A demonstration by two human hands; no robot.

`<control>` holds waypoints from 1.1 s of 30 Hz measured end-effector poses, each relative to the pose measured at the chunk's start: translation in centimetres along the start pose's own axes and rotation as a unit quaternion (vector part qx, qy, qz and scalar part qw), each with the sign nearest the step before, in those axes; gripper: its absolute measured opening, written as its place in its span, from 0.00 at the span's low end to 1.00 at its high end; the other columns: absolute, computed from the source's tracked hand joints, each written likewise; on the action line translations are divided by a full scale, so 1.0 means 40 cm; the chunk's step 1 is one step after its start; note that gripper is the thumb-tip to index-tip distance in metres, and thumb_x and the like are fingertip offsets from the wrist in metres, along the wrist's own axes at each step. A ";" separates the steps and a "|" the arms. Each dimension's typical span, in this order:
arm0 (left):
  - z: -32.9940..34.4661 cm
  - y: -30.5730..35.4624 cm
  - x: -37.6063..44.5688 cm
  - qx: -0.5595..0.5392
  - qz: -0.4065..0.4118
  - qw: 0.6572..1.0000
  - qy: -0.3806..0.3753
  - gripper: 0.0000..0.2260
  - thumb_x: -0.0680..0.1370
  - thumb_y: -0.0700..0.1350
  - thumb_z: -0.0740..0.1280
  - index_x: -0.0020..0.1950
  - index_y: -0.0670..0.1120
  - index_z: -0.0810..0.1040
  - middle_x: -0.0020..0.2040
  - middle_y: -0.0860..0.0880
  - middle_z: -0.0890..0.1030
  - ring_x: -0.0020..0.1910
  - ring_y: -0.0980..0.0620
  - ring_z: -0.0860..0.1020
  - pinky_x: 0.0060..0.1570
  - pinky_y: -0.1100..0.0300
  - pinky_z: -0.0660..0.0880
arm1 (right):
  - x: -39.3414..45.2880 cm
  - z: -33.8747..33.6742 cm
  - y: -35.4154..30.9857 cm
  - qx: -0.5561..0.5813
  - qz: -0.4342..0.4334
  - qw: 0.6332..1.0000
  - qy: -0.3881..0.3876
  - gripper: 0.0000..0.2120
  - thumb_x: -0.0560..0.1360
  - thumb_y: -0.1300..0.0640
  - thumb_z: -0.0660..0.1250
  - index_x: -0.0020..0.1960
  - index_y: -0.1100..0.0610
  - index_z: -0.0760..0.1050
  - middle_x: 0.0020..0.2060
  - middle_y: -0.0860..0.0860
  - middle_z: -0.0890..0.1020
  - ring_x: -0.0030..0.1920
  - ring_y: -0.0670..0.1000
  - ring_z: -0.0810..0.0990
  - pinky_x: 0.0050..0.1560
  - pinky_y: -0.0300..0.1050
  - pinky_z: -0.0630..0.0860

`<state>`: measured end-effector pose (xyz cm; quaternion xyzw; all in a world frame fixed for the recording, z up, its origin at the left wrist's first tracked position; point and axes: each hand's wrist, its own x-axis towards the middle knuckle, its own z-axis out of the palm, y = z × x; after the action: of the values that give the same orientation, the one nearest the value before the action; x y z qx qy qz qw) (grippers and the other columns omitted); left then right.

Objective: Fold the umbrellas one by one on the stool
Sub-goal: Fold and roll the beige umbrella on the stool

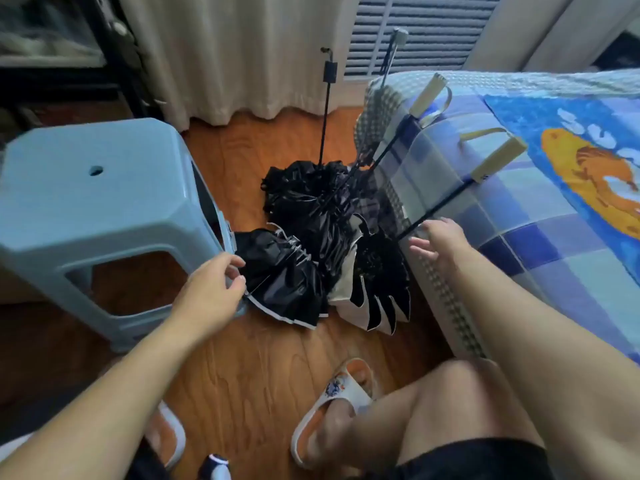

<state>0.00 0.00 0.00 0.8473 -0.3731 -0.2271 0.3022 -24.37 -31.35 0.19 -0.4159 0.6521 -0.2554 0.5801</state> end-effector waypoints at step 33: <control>-0.115 0.153 -0.005 -0.037 0.095 0.994 -0.029 0.05 0.83 0.46 0.66 0.55 0.56 0.79 0.49 0.56 0.81 0.46 0.60 0.78 0.44 0.66 0.71 | -0.320 -0.021 -0.327 -0.077 -0.372 0.925 0.012 0.15 0.85 0.56 0.58 0.41 0.55 0.72 0.35 0.54 0.82 0.27 0.49 0.76 0.28 0.39 0.72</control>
<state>-0.35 -1.57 7.50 0.7890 -0.4523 -0.2355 0.3427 -22.19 -27.61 17.98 -0.6691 0.4751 -0.4065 0.4016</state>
